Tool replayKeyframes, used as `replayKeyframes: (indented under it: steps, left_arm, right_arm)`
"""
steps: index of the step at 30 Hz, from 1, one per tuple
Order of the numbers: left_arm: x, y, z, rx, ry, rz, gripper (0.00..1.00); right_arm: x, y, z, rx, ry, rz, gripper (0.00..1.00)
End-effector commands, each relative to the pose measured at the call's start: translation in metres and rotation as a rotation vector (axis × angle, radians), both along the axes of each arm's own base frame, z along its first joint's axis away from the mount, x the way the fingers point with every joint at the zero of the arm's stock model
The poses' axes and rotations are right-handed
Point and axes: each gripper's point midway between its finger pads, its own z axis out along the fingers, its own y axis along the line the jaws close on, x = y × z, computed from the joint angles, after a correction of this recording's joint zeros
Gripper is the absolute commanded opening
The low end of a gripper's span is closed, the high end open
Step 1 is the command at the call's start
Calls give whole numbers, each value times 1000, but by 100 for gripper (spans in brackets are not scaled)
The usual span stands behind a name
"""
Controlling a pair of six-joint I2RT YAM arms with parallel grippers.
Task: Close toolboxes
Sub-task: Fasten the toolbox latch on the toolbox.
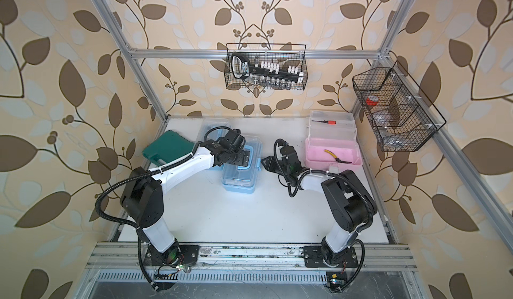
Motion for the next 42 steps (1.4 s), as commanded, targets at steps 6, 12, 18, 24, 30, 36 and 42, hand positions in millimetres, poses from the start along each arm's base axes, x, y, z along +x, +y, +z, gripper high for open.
replayKeyframes:
  steps: [6,12,18,24,30,36,42]
  left_arm:
    - [-35,3,-38,70,160,-58,99]
    - [-36,2,-41,70,170,-60,99]
    - [-39,-5,-47,68,183,-75,99]
    - [-44,-16,-56,64,201,-100,99]
    - [-49,-34,-72,65,231,-135,99]
    - [-53,-43,-80,58,245,-157,99]
    - [-51,-40,-76,77,235,-152,99]
  right_arm:
    - [-11,-9,-23,-38,47,0,19]
    - [-9,19,-26,-39,36,90,16]
    - [-3,46,-21,-60,19,147,16]
    - [3,55,-14,-66,-3,164,16]
    - [15,73,4,-82,-69,254,16]
    - [21,84,11,-95,-107,314,16]
    - [24,62,4,-152,-82,223,18]
